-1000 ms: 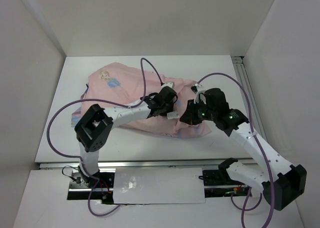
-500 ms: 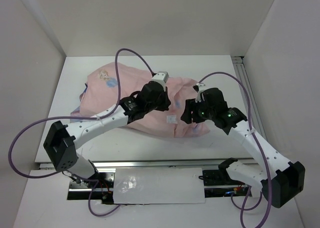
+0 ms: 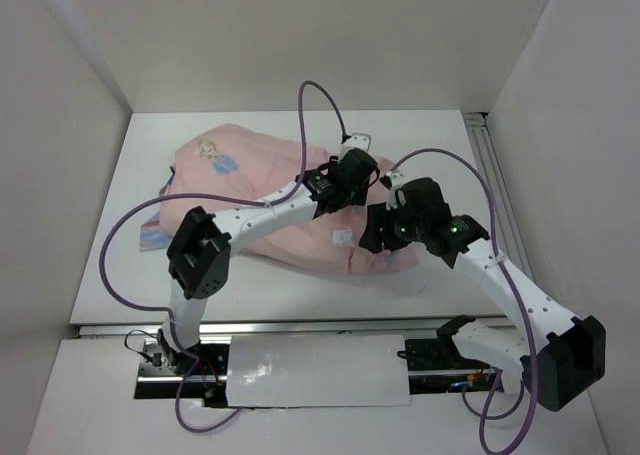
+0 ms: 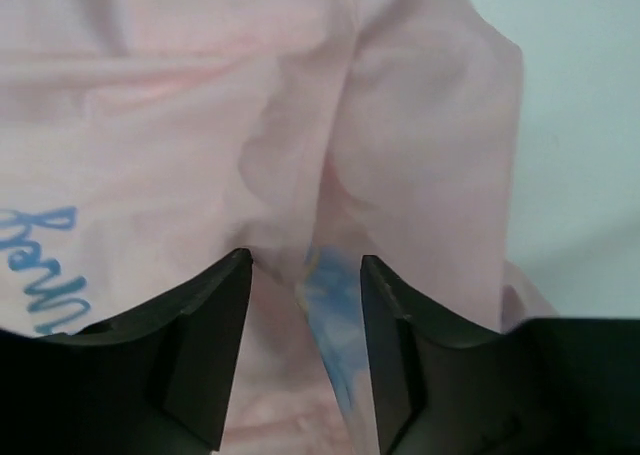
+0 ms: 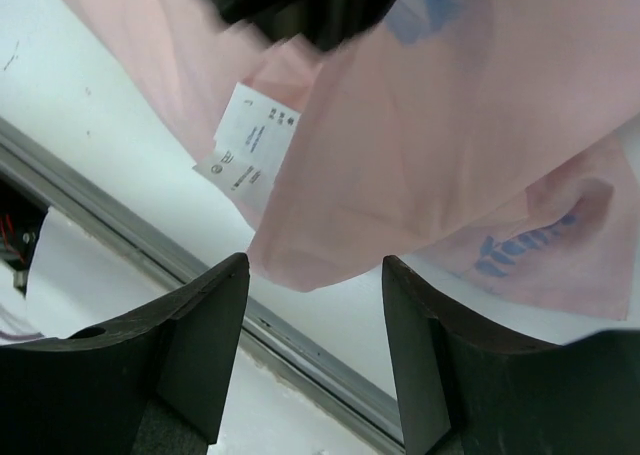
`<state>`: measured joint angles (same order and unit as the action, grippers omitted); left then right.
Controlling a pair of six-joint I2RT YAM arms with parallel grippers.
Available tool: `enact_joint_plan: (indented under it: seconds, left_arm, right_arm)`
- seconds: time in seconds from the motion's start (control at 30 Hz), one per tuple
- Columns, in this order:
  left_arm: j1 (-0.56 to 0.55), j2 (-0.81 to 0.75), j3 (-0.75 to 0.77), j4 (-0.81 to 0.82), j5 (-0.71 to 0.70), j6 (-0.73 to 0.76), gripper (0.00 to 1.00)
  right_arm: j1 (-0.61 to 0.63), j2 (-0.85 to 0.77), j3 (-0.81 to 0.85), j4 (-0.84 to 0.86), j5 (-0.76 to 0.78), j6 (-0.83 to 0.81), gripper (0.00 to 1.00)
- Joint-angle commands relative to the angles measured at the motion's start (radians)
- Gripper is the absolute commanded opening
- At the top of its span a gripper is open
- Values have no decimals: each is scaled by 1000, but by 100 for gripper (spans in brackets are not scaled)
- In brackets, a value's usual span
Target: Put the pillow into the pillowcase
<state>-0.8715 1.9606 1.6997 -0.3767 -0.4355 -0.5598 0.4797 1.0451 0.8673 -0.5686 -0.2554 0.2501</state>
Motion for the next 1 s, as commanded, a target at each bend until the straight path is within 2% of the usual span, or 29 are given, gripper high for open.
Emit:
enact_joint_plan:
  seconds: [0.0,0.07,0.1,0.2,0.23,0.27,0.37,0.4,0.47,0.5,0.57,0.6,0.63,0.77,0.87,0.97]
  left_arm:
    - [-4,79,133,-115,-202,-29,58]
    - [-4,125,197,-209,-262,-81,51]
    - [-4,126,198,-220,-273,-81,38]
    - [6,135,209,-220,-296,-92,20]
    - [6,144,209,-231,-296,-92,8]
    - [6,144,221,-258,-305,-106,2]
    - [6,118,230,-268,-305,-118,0]
    - [6,104,219,-268,-305,-118,0]
    - [6,54,204,-268,-305,-118,0]
    - [6,34,177,-268,-305,-109,0]
    - [6,-11,147,-268,-305,-109,0]
    - [6,-53,115,-255,-305,-97,0]
    - [6,-74,100,-246,-296,-85,0]
    - [-6,-167,40,-223,-287,-60,0]
    - [-6,-233,5,-203,-229,-19,0]
    - [-6,-267,-6,-166,-158,35,7]
  right_arm:
    - [-3,0,-2,26,-73,-37,63]
    - [-3,-10,-13,26,-100,-49,63]
    - [-3,-10,-22,26,-100,-49,64]
    - [-3,-10,-34,35,-111,-61,67]
    - [-3,-1,-34,45,-102,-61,67]
    - [-3,9,-48,71,-102,-61,67]
    - [-3,45,-76,159,-64,-52,67]
    - [-3,59,-76,180,-53,-43,63]
    - [-3,113,-76,241,-53,-43,50]
    - [-3,133,-76,259,-89,-43,40]
    - [-3,194,-39,285,-126,-54,30]
    - [-3,214,-30,309,-146,-54,21]
    - [-3,231,-16,325,-165,-63,2]
    - [-3,311,8,391,-125,-54,0]
    - [-3,343,28,412,-97,-43,0]
    - [-3,383,29,464,-97,-20,0]
